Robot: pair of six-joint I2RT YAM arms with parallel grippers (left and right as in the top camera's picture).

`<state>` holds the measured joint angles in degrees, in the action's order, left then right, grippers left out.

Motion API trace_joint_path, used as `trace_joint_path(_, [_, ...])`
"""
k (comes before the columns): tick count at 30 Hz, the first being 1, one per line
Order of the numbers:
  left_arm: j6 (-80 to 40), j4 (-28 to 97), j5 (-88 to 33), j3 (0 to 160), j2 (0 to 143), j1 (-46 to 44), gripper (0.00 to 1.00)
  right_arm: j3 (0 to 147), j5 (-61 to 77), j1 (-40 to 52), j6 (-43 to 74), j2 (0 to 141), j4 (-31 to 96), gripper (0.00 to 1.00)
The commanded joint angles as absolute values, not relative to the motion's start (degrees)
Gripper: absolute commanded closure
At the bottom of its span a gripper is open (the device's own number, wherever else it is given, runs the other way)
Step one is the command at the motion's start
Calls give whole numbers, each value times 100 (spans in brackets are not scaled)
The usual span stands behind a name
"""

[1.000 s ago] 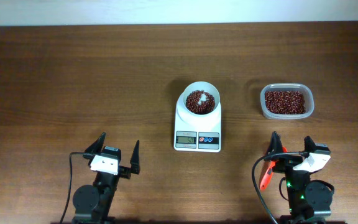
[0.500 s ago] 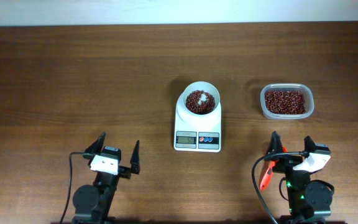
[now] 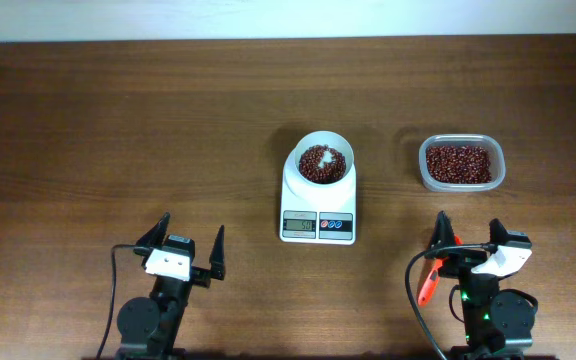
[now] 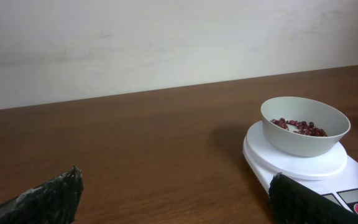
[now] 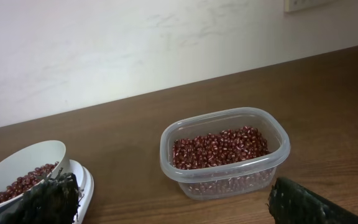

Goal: Scoop and weigh 50g on scale

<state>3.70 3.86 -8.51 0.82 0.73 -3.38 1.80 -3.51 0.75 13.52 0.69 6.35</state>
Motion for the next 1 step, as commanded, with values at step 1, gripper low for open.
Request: trace_joint_path(1, [482,397,-808,51,30,-364,1,137,-325,36,1350,32,661,1])
